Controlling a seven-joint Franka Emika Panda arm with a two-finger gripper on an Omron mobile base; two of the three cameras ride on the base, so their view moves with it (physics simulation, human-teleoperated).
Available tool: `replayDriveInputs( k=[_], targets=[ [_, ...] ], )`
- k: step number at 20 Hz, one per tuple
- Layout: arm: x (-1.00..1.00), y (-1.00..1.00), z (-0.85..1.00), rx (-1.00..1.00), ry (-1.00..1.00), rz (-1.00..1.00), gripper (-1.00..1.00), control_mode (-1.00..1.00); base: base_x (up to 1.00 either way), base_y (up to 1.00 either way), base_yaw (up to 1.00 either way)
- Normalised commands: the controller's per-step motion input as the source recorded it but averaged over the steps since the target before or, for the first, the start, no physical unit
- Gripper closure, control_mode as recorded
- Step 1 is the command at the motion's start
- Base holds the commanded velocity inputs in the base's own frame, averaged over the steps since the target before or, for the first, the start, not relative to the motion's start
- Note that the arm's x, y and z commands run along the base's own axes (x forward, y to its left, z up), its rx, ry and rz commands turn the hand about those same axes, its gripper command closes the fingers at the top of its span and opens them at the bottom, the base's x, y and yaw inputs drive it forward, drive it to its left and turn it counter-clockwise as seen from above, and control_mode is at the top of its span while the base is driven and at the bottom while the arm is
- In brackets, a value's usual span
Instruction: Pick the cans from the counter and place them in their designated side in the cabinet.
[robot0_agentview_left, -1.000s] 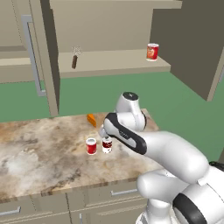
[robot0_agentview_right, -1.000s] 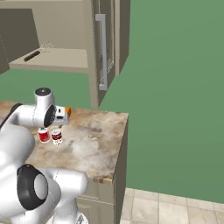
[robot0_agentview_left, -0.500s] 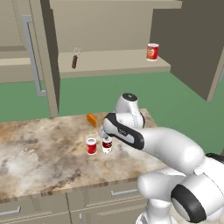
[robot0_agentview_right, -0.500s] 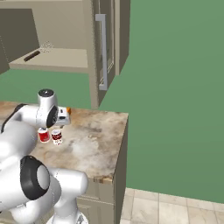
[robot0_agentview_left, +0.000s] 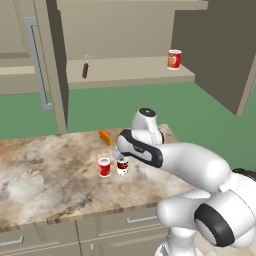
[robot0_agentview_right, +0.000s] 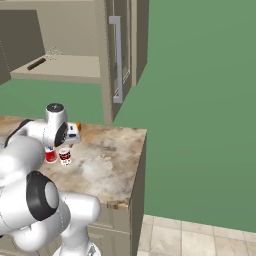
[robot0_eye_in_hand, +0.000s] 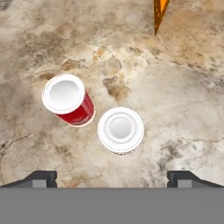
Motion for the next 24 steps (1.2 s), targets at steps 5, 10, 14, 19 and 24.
replayDriveInputs(
  k=[5, 10, 14, 19, 24],
  targets=[
    [0.02, 0.07, -0.14, 0.0, 0.0, 0.04, -1.0, -1.0, 0.0, 0.0, 0.0],
    [0.09, 0.02, -0.13, -0.02, 0.0, 0.04, -1.0, -1.0, 0.0, 0.0, 0.0],
    [0.14, 0.0, -0.11, -0.02, 0.0, 0.05, -1.0, -1.0, 0.0, 0.0, 0.0],
    [0.18, 0.0, -0.13, -0.01, 0.0, 0.05, -1.0, -1.0, 0.0, 0.0, 0.0],
    [0.15, 0.01, -0.12, 0.0, 0.0, 0.05, -1.0, -1.0, 0.0, 0.0, 0.0]
  ],
)
